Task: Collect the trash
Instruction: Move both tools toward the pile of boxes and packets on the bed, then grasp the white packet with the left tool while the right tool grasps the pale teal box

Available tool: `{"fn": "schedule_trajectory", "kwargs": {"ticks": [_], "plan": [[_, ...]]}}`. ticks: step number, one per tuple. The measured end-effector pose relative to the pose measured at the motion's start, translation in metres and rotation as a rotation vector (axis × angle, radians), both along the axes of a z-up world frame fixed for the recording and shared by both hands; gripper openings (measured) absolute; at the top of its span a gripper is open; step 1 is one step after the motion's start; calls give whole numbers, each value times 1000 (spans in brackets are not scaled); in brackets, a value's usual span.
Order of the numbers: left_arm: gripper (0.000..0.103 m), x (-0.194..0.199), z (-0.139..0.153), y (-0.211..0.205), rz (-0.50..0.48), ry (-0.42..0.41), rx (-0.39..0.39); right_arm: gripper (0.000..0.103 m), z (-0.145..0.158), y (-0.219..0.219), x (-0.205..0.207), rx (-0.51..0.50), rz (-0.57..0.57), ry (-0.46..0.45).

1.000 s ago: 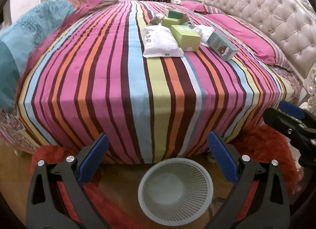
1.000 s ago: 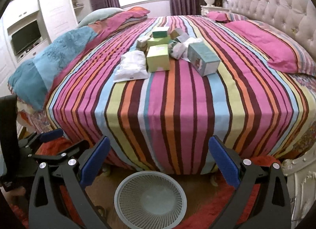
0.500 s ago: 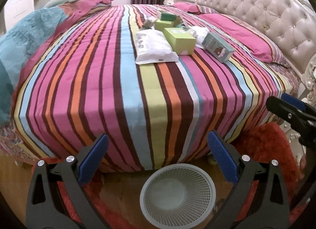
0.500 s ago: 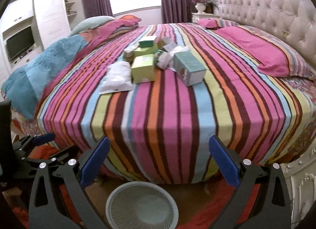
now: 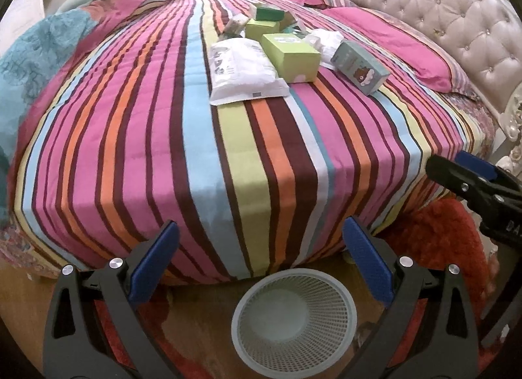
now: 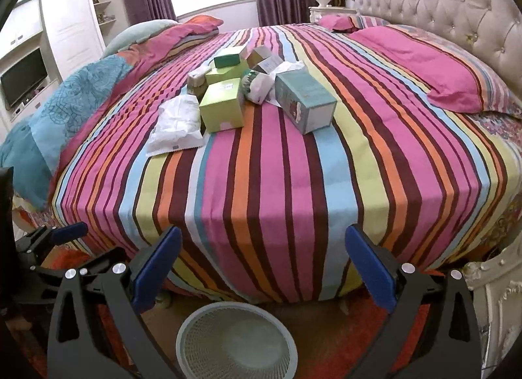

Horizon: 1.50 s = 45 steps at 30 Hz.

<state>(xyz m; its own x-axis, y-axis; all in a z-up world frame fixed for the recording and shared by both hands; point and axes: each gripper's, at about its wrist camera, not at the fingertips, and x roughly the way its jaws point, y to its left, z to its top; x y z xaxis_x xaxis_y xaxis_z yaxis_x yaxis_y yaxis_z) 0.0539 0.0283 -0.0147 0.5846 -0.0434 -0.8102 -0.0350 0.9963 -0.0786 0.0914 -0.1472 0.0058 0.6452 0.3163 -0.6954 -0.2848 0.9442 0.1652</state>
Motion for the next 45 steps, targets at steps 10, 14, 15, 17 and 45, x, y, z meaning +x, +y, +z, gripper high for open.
{"fn": "schedule_trajectory", "kwargs": {"ticks": [10, 14, 15, 17, 45], "plan": [[97, 43, 5, 7, 31, -10, -30, 95, 2, 0, 40, -13, -3, -12], [97, 68, 8, 13, 66, -14, -36, 95, 10, -8, 65, -24, -31, -43], [97, 75, 9, 15, 79, -12, -36, 95, 12, -11, 71, -25, -37, -50], [97, 87, 9, 19, 103, -2, -47, 95, 14, -15, 82, -23, -41, -61], [97, 195, -16, 36, 319, 46, -89, 95, -7, 0, 196, -130, 77, -3]]}}
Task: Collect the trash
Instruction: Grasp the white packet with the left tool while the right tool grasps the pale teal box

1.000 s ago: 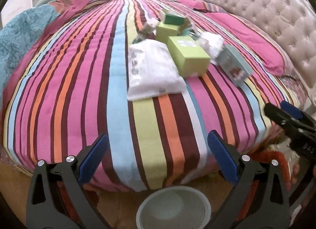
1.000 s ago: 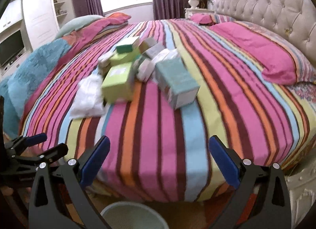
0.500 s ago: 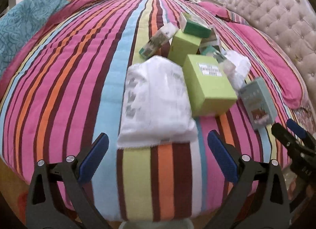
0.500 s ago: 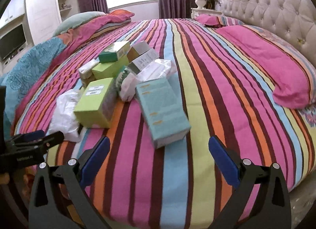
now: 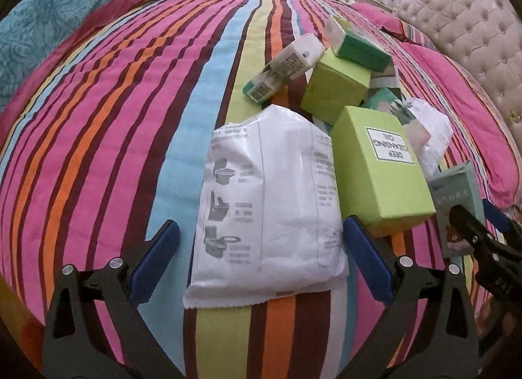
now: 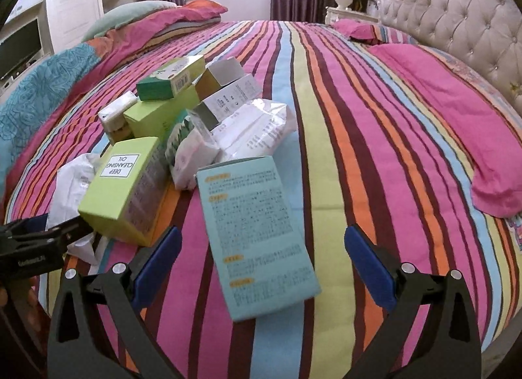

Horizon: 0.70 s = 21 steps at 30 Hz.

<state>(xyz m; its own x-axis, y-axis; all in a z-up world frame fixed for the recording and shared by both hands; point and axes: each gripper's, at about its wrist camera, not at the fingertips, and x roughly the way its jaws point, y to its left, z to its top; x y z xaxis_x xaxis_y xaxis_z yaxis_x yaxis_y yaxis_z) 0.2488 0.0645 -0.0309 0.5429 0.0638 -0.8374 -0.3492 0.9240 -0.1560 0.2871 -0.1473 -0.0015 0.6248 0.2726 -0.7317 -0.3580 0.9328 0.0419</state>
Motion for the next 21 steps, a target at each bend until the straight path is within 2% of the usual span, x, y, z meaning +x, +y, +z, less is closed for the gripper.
{"fn": "schedule_trajectory", "kwargs": {"ticks": [6, 10, 12, 15, 16, 17, 18, 19, 21], "plan": [[97, 10, 1, 6, -4, 2, 88, 94, -5, 0, 8, 1, -11, 33], [97, 17, 3, 17, 39, -4, 22, 91, -8, 0, 9, 20, -13, 52], [97, 22, 2, 16, 45, 5, 33, 87, -11, 1, 12, 26, -10, 69], [97, 28, -2, 14, 30, 0, 45, 64, -16, 0, 15, 62, -2, 113], [94, 28, -3, 17, 35, -1, 32, 57, -17, -2, 16, 88, 0, 132], [89, 28, -3, 18, 38, 2, 33, 54, -17, -3, 16, 103, 0, 142], [77, 26, -3, 19, 43, 4, 64, 53, -16, -4, 14, 113, 1, 145], [73, 25, -2, 20, 38, 0, 79, 52, -14, -4, 12, 121, 3, 146], [70, 22, 0, 24, 10, -8, 68, 51, -8, -6, 4, 129, 5, 132]]}}
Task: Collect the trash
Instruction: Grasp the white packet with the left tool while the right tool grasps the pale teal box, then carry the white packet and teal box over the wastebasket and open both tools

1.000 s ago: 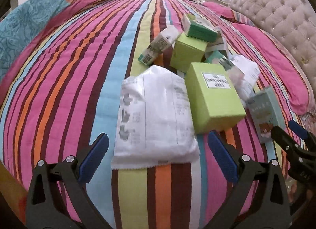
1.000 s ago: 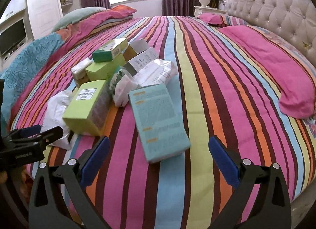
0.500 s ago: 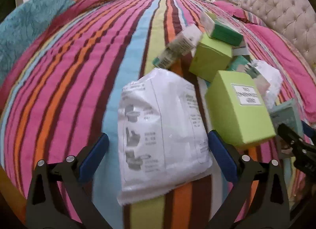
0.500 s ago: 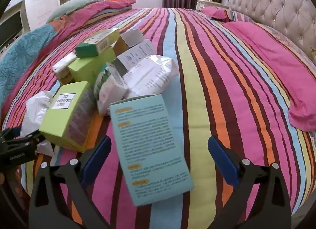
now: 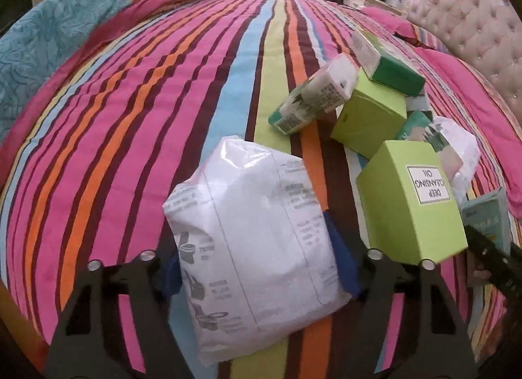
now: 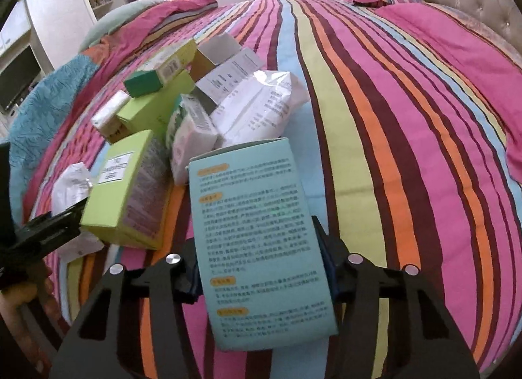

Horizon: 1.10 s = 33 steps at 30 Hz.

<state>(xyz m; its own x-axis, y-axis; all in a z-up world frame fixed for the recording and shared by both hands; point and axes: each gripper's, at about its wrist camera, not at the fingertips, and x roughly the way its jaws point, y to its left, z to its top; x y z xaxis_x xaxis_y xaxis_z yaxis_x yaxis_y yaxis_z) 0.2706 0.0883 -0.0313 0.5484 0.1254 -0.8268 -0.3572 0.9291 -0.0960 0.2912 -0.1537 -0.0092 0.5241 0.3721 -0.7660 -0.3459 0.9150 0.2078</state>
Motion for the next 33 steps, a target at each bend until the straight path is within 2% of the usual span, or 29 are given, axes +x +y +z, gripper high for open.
{"fn": "schedule_trajectory", "kwargs": {"ticks": [5, 11, 20, 27, 33], "plan": [[69, -14, 10, 8, -47, -24, -31, 51, 15, -9, -20, 59, -19, -5], [69, -48, 34, 4, -131, -78, -42, 51, 30, -17, -41, 69, -23, -8], [69, -125, 47, -10, -246, -82, -84, 51, 41, -15, -103, 90, 5, -5], [69, -181, 47, -36, -374, -58, -100, 51, 32, -2, -143, 132, 41, 50], [69, -211, 20, -55, -435, 34, -112, 51, 12, 7, -175, 159, 42, 136]]}}
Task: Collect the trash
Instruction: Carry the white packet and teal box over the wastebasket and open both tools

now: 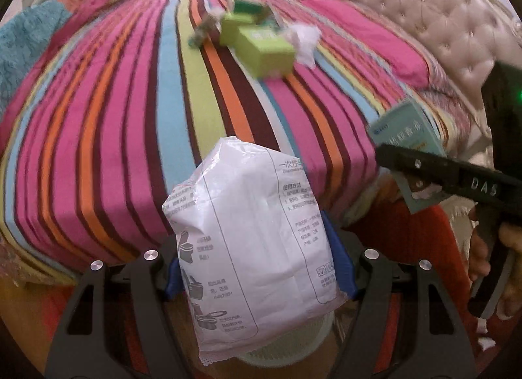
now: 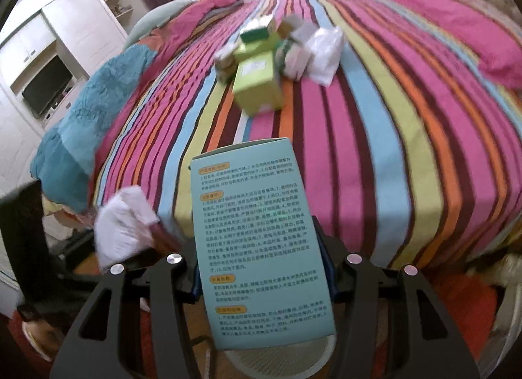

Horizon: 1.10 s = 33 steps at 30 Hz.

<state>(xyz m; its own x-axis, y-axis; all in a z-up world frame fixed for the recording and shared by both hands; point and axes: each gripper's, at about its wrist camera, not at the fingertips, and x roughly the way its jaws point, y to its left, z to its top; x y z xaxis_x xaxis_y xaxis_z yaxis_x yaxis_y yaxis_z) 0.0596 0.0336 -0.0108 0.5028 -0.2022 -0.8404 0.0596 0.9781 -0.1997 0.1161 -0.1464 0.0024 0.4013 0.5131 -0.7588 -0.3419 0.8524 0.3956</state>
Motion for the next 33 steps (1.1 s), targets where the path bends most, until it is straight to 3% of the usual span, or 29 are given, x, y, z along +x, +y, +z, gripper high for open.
{"fn": "schedule_trajectory", "kwargs": {"ticks": [5, 11, 24, 33], "plan": [[69, -16, -34, -16, -47, 103, -14, 51, -38, 4, -20, -8, -19, 126], [69, -20, -71, -30, -106, 221, 38, 51, -79, 10, -29, -47, 4, 273], [69, -15, -145, -34, -144, 543, -50, 51, -156, 18, -18, -44, -16, 630], [69, -6, -203, -34, -105, 769, -130, 51, -216, 27, -10, -62, -84, 855]]}}
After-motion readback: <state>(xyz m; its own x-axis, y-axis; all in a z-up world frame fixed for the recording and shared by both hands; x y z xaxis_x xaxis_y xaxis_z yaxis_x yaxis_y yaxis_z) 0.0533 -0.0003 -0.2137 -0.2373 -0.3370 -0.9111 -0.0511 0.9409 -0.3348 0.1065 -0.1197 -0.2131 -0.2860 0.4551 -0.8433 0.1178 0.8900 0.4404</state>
